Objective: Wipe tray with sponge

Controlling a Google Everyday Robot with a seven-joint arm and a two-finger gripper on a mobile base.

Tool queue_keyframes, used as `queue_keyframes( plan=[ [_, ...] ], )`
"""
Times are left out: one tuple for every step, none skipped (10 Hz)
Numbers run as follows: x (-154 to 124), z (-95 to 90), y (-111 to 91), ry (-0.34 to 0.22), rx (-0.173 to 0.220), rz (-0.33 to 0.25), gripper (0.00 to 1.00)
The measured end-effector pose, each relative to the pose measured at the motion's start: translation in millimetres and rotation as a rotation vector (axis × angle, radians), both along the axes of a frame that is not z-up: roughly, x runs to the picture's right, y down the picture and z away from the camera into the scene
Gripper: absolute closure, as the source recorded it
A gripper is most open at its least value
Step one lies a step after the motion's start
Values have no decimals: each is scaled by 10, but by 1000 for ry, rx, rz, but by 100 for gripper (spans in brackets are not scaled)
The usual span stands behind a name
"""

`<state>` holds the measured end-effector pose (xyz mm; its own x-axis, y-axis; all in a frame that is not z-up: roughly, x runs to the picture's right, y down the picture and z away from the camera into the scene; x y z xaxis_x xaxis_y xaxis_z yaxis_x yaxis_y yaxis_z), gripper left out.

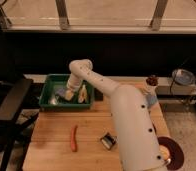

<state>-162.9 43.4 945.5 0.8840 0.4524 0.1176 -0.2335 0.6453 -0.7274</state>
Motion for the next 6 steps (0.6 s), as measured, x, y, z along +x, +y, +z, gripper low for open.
queue_keyframes(
  plan=[
    [33,2,-39,9,3,1,100],
    [37,17,-111,18,7,-2,100],
    [-6,46,-240,19,18,-9,100],
    [-40,72,-306,17,23,-15,100],
    [-136,87,-367,7,30,-27,100],
    [-277,91,-382,-11,35,-39,100]
  ],
)
